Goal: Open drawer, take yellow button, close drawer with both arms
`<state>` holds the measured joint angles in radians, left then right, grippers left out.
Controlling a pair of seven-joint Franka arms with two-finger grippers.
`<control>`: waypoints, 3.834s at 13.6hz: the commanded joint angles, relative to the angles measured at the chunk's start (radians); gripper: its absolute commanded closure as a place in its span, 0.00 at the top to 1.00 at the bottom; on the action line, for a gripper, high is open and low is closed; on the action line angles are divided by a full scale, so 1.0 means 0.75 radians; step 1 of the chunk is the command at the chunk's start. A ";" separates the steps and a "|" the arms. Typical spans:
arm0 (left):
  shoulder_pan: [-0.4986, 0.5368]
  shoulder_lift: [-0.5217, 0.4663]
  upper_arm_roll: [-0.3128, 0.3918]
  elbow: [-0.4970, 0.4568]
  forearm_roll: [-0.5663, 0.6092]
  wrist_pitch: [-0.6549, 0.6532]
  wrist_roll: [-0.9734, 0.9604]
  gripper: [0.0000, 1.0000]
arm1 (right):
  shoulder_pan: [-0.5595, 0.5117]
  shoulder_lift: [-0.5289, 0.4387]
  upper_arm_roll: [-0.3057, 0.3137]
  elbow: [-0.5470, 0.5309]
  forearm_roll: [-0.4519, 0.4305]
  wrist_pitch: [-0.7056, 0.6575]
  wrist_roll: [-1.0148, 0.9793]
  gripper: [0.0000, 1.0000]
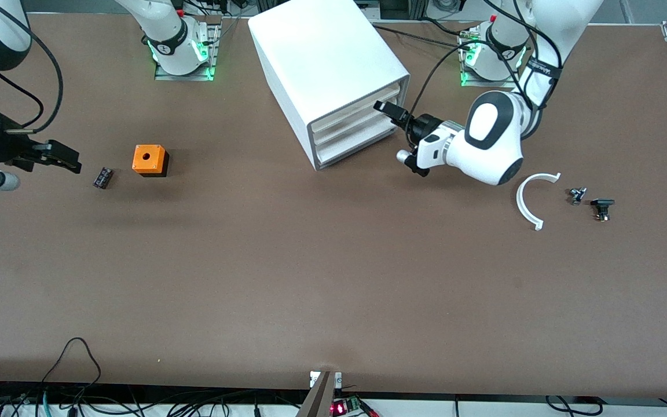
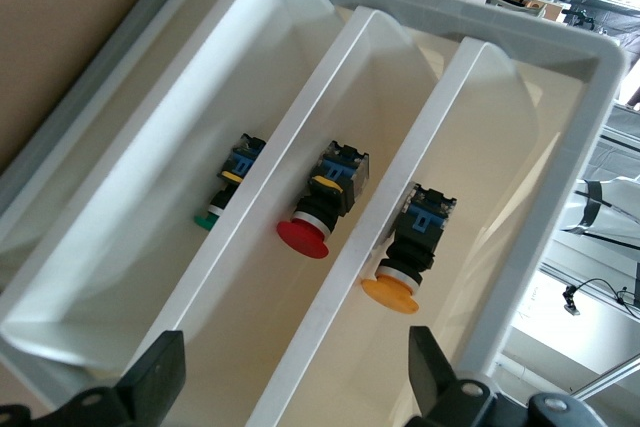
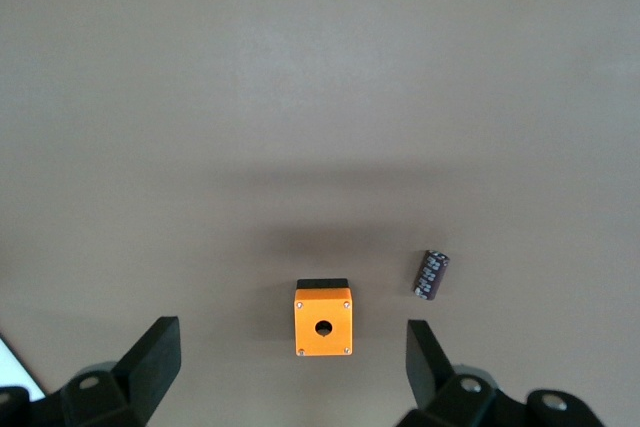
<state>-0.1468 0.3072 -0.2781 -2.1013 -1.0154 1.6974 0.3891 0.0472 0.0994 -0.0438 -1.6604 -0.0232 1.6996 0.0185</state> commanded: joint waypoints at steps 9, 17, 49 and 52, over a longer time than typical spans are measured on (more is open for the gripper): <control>-0.015 -0.029 -0.065 -0.131 -0.053 0.040 0.042 0.57 | 0.162 0.082 0.013 0.032 0.092 -0.018 -0.019 1.00; 0.057 -0.060 0.084 -0.072 -0.011 0.244 0.031 0.00 | 0.254 0.162 0.017 0.142 0.098 -0.014 -0.055 1.00; 0.235 -0.371 0.389 0.382 1.091 0.267 -0.156 1.00 | 0.729 0.747 0.396 0.768 0.141 0.233 -1.325 1.00; 0.231 -0.407 0.385 0.415 1.225 0.202 -0.375 1.00 | 0.784 0.786 0.390 0.768 0.139 0.244 -1.321 1.00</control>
<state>0.0275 0.0253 0.0142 -1.8114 -0.1613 1.8888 0.2070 0.6015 0.6511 0.2522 -1.1245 0.0831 1.8952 -0.9553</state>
